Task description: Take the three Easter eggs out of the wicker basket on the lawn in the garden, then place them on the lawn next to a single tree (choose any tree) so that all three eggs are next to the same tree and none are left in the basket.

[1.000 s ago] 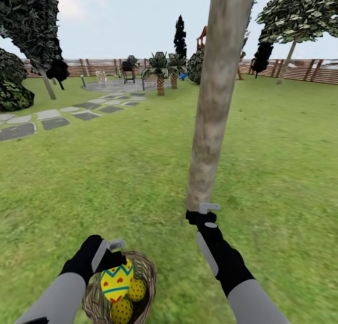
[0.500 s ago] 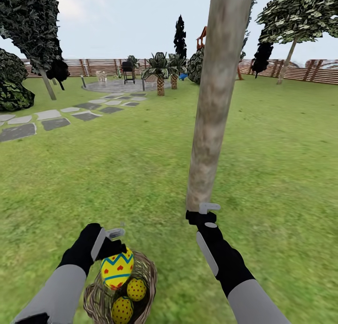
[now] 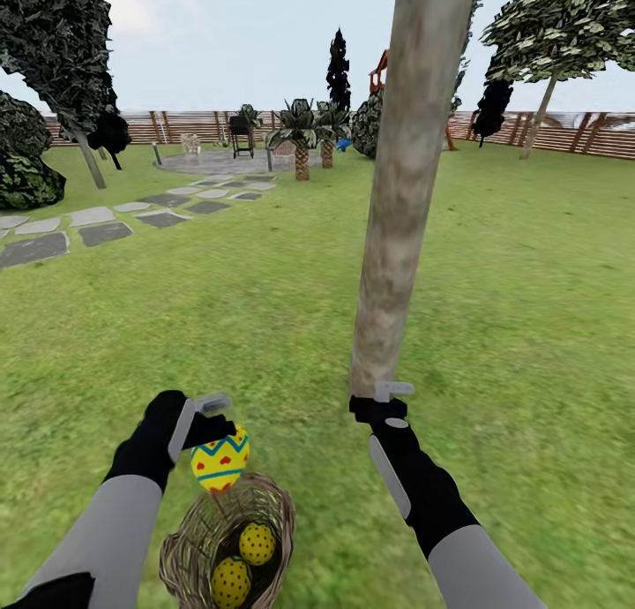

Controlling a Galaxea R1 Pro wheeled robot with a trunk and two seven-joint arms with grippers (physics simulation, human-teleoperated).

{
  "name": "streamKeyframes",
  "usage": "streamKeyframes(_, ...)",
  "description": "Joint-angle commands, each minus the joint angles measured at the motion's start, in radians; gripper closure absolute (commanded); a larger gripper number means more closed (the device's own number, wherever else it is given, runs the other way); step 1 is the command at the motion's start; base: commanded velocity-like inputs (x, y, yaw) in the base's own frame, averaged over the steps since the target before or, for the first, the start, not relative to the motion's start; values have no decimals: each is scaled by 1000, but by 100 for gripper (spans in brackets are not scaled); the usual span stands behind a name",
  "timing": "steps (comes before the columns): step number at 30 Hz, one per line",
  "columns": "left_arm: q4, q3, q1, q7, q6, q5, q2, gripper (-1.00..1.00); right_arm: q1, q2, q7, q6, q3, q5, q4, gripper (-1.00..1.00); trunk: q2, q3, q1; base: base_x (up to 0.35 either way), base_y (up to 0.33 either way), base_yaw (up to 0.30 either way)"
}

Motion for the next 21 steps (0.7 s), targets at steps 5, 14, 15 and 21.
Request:
streamKeyframes(5, -118, 4, 3, 3, 4, 1, -4, 100, -1, -1, -9, 3, 3, -10, -1, -100, 34, 14, -19, 0, 0, 0)
streamKeyframes(14, -328, 4, 14, 3, 4, 2, -6, 100, -1, 0, -9, 0, 4, -10, -1, -100, 55, 24, -30, 0, 0, -3)
streamKeyframes(15, -331, 4, 14, 3, 4, 2, -6, 100, -1, 1, -9, 1, 4, -10, -1, -100, 55, 25, -30, 0, -8, -89)
streamKeyframes(21, -334, 2, 14, 4, 4, -1, -7, 100, -1, 1, -9, 3, 4, -10, -1, -100, 55, 30, -30, 0, -153, -198)
